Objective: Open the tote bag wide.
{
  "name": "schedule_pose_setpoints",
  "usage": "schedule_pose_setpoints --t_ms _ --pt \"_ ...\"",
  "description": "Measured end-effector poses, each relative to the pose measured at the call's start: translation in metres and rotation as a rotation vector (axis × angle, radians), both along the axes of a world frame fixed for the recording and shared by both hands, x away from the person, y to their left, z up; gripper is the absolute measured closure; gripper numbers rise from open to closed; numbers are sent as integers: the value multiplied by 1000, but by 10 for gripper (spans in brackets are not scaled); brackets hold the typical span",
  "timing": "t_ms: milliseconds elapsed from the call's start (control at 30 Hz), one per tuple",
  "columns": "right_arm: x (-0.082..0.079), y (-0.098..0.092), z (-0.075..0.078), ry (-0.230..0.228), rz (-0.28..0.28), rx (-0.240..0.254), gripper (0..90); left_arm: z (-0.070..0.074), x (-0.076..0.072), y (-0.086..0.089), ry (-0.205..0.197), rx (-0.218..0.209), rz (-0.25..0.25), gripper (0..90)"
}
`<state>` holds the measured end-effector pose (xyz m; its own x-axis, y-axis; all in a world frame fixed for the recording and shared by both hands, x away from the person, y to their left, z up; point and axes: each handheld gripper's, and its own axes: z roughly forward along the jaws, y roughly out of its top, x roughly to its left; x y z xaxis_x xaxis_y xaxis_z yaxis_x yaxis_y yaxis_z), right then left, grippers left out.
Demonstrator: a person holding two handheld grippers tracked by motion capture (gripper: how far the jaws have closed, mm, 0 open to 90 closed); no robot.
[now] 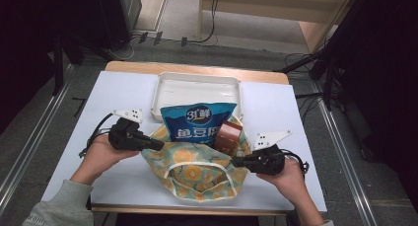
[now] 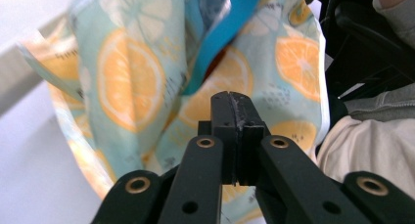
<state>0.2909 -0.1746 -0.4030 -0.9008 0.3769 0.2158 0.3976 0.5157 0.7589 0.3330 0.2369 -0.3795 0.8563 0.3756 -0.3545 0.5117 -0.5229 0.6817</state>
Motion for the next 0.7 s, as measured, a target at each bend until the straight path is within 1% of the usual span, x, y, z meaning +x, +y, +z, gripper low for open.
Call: schedule_pose_setpoints --t_ms 67,133,167,233,300,367,400,433,500,533,633,667,700 --pt "0 0 0 1 2 -1 900 0 2 -3 -7 12 -8 839" --pt "1 0 0 1 2 -2 900 -1 4 -7 1 5 -22 738" --pt "1 0 0 0 2 -3 900 -1 5 -9 -4 8 -20 676" --pt "1 0 0 0 3 -4 900 -3 7 -12 16 11 -31 577" --pt "1 0 0 1 3 -5 900 -5 8 -14 19 16 -38 482" --pt "0 0 -1 -1 5 -7 900 -7 9 -15 33 14 -48 406" --pt "0 0 -1 -1 6 -8 900 -8 9 -16 22 19 -49 380" --pt "1 1 -1 -3 6 -8 900 -9 10 -17 17 21 -57 373" --pt "1 1 -1 -4 10 -9 900 -11 10 -19 32 32 -57 372" --pt "1 2 -1 -5 11 -10 900 -13 10 -20 32 38 -65 382" --pt "0 2 -1 -9 13 -10 900 -18 9 -22 28 60 -79 455" --pt "0 2 -1 -10 14 -10 900 -18 9 -22 23 72 -78 491" --pt "0 2 -1 -10 14 -9 900 -19 8 -22 24 77 -80 554"
